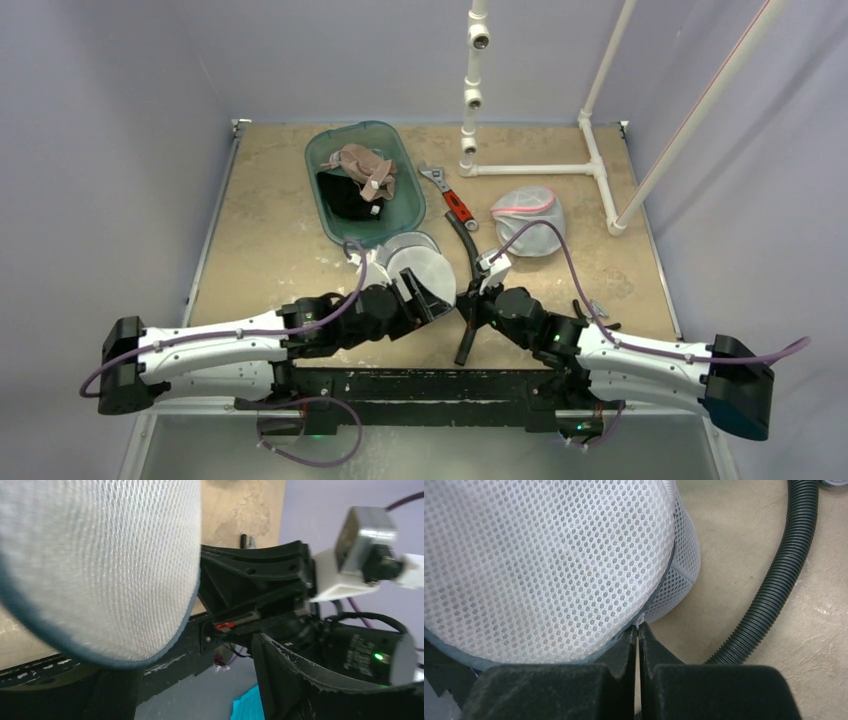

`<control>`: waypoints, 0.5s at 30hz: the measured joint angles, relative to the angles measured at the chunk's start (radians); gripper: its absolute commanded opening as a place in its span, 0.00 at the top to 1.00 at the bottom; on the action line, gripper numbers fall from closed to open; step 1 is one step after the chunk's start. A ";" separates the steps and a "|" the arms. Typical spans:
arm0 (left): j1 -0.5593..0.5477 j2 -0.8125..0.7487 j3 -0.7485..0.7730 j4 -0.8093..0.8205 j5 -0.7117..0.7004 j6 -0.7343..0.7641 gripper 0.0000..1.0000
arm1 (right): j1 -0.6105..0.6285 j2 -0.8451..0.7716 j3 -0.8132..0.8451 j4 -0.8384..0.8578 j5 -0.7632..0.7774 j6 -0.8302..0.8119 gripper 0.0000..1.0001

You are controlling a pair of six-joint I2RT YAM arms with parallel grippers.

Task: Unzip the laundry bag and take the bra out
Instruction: Unzip the laundry bag at the center of the board.

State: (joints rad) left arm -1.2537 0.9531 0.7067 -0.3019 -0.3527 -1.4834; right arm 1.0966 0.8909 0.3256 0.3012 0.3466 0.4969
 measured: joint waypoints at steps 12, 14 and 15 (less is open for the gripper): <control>-0.039 -0.177 0.033 -0.231 -0.327 -0.076 0.32 | -0.003 -0.003 0.035 -0.001 -0.024 -0.029 1.00; -0.038 -0.237 0.057 -0.265 -0.404 -0.066 0.32 | -0.003 -0.003 0.035 0.000 -0.024 -0.031 1.00; -0.038 -0.253 0.071 -0.275 -0.434 -0.061 0.33 | -0.003 -0.003 0.035 0.000 -0.025 -0.031 1.00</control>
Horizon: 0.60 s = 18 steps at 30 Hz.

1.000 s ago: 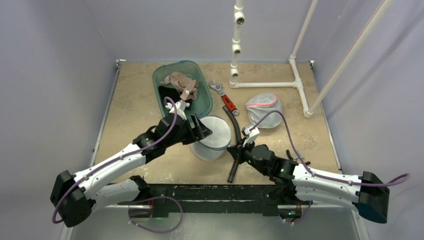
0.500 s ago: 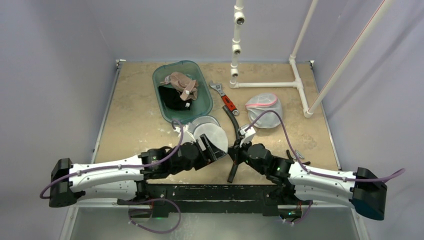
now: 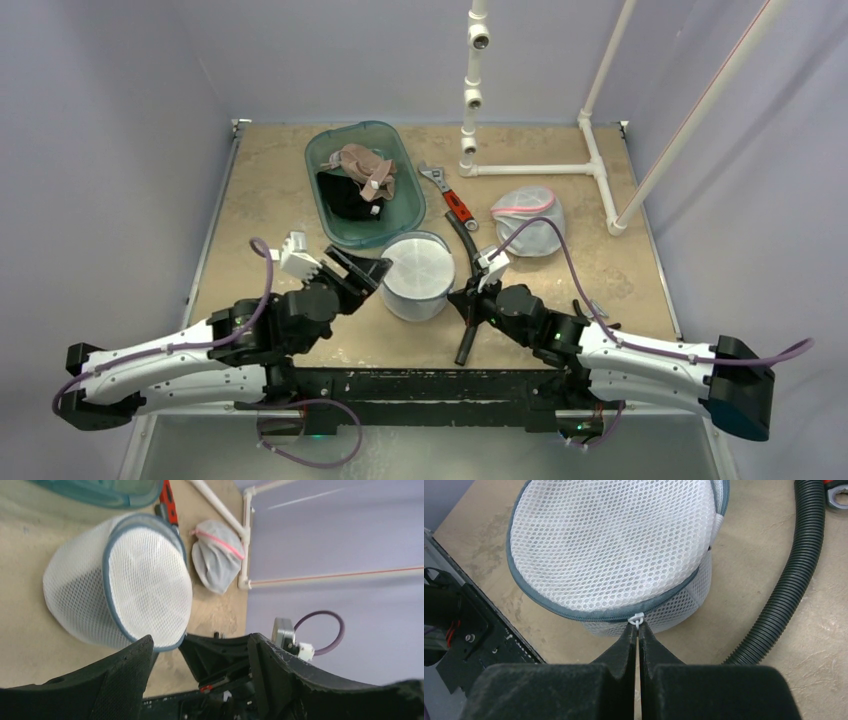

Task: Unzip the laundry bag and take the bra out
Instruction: Unzip the laundry bag at the center of the board.

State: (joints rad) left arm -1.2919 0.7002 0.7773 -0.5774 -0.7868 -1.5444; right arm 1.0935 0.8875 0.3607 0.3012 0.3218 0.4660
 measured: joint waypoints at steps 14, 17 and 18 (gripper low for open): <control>-0.039 0.293 -0.005 0.136 0.178 -0.042 0.30 | 0.000 0.010 0.000 0.005 -0.022 -0.008 1.00; -0.057 0.352 -0.025 0.189 0.201 -0.069 0.30 | 0.000 0.009 0.000 0.005 -0.022 -0.014 1.00; -0.057 0.358 -0.026 0.211 0.202 -0.074 0.30 | 0.000 0.008 0.000 0.005 -0.022 -0.015 1.00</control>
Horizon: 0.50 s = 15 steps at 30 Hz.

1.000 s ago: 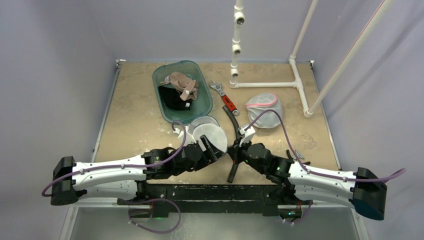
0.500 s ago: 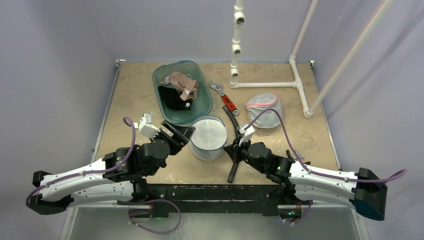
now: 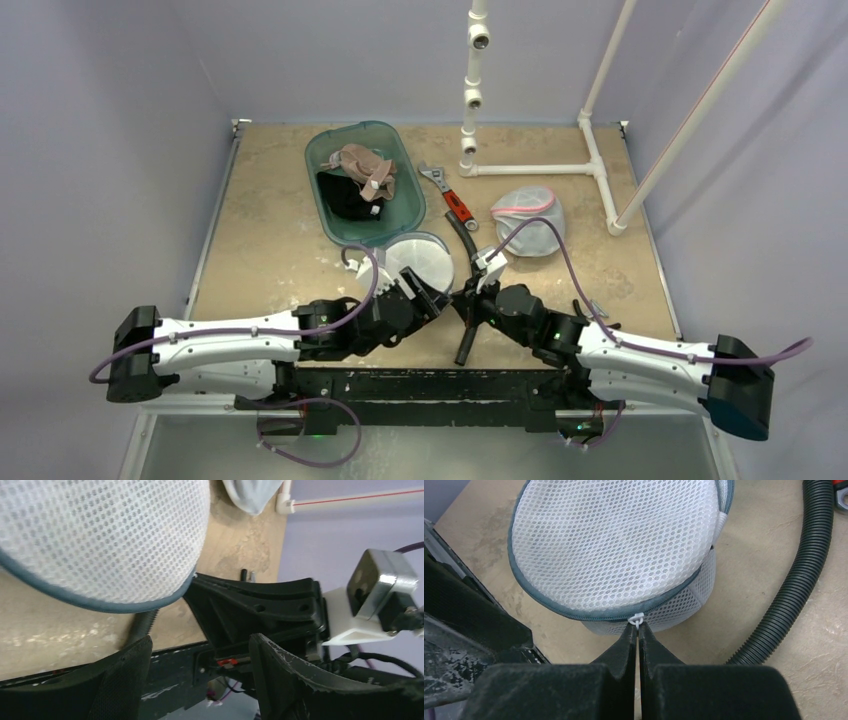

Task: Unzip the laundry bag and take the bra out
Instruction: Unzip the laundry bag at the center of the board.

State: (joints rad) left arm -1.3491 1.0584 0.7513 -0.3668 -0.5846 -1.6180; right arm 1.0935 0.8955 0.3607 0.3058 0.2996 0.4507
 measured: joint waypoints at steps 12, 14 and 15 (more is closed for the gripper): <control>0.054 0.074 -0.029 0.100 -0.010 -0.101 0.32 | -0.001 -0.048 0.000 0.001 -0.059 -0.044 1.00; 0.081 0.074 -0.040 0.100 -0.005 -0.104 0.32 | -0.001 -0.055 0.000 0.009 -0.086 -0.056 1.00; 0.094 0.075 -0.043 0.099 -0.003 -0.107 0.33 | -0.001 -0.056 0.000 0.015 -0.101 -0.061 1.00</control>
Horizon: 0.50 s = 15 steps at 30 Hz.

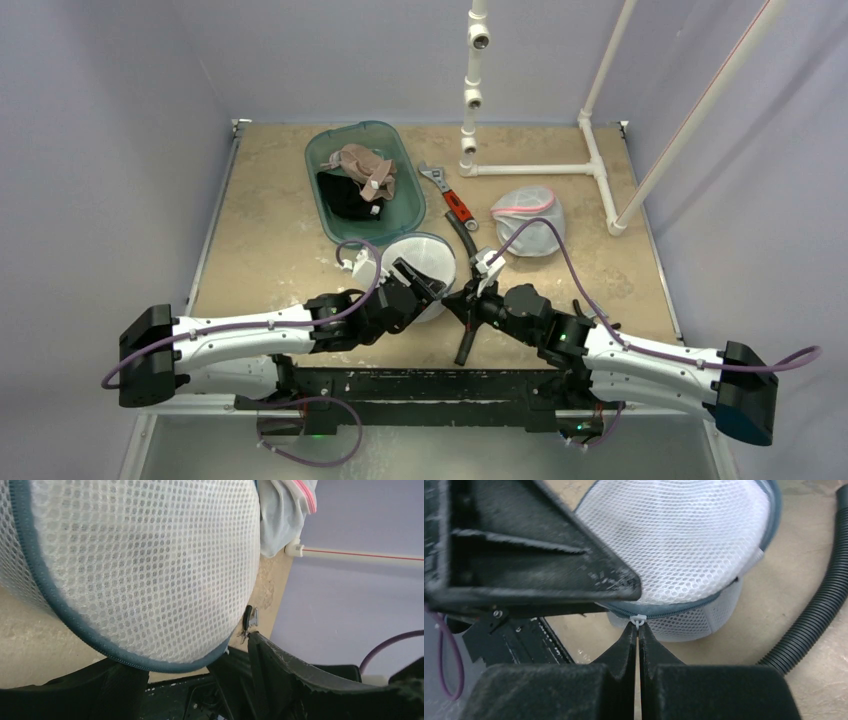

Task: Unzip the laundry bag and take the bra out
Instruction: Unzip the laundry bag at the center of the board.

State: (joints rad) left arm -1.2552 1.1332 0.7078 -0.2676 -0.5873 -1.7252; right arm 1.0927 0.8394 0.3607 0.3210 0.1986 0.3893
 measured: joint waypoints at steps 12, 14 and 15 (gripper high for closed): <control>0.112 0.004 -0.040 0.045 0.054 0.020 0.78 | 0.000 0.005 0.000 0.041 -0.129 -0.040 1.00; 0.122 0.004 -0.046 0.056 0.060 0.033 0.86 | 0.000 0.011 0.000 0.036 -0.130 -0.043 1.00; 0.126 0.004 -0.050 0.062 0.062 0.039 0.90 | 0.000 0.013 0.002 0.030 -0.130 -0.043 1.00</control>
State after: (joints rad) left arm -1.1290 1.1374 0.6575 -0.2054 -0.5255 -1.6859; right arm 1.0927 0.8524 0.3630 0.3508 0.0681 0.3458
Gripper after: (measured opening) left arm 0.207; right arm 0.007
